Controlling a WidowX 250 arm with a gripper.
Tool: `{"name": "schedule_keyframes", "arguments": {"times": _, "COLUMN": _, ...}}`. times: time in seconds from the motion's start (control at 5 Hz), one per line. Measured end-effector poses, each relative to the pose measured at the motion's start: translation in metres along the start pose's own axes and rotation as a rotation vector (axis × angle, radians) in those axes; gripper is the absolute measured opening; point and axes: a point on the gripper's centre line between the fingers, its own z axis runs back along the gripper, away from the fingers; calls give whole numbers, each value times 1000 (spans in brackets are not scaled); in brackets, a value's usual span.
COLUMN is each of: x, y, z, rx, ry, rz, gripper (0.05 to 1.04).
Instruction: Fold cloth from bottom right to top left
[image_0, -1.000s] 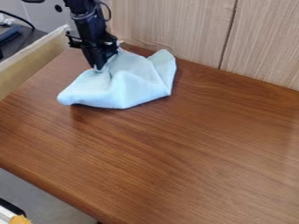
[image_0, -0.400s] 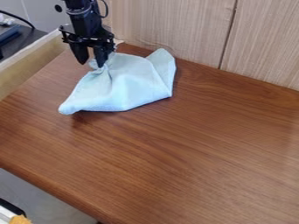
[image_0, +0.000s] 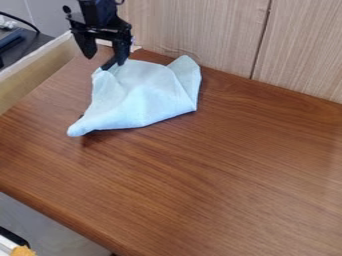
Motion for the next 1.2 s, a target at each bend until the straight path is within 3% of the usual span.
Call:
{"name": "schedule_keyframes", "arguments": {"times": 0.4, "x": 8, "y": -17, "z": 48, "rx": -4, "ry": -108, "rz": -48, "gripper": 1000}}
{"name": "schedule_keyframes", "arguments": {"times": 0.6, "x": 5, "y": -18, "z": 66, "rx": -1, "ry": -121, "rz": -27, "gripper": 1000}}
{"name": "schedule_keyframes", "arguments": {"times": 1.2, "x": 5, "y": -18, "z": 67, "rx": -2, "ry": -118, "rz": -26, "gripper": 1000}}
